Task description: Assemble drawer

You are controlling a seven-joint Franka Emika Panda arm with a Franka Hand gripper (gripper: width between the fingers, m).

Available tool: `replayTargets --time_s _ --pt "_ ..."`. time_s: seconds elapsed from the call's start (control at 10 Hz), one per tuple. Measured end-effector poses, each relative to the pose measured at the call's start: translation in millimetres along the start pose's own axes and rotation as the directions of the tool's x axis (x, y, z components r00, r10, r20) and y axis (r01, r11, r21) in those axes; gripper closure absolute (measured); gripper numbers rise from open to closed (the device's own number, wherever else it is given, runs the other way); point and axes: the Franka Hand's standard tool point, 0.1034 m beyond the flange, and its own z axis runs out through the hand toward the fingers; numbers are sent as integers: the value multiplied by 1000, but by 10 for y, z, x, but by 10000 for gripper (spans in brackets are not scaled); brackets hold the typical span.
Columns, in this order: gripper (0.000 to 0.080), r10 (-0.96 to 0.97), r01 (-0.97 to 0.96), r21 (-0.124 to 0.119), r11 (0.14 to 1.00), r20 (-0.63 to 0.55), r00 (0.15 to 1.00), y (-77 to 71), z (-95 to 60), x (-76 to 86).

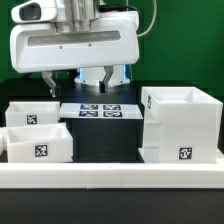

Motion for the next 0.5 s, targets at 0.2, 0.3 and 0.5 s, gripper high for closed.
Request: replayTargets --time_s 0.2,0.3,0.5 --pt "150 -128 128 -9 992 -15 992 162 167 -81" --pt "150 -141 141 -11 990 -5 990 279 326 -152" --pt "150 -149 148 -46 988 -21 989 424 594 -163"
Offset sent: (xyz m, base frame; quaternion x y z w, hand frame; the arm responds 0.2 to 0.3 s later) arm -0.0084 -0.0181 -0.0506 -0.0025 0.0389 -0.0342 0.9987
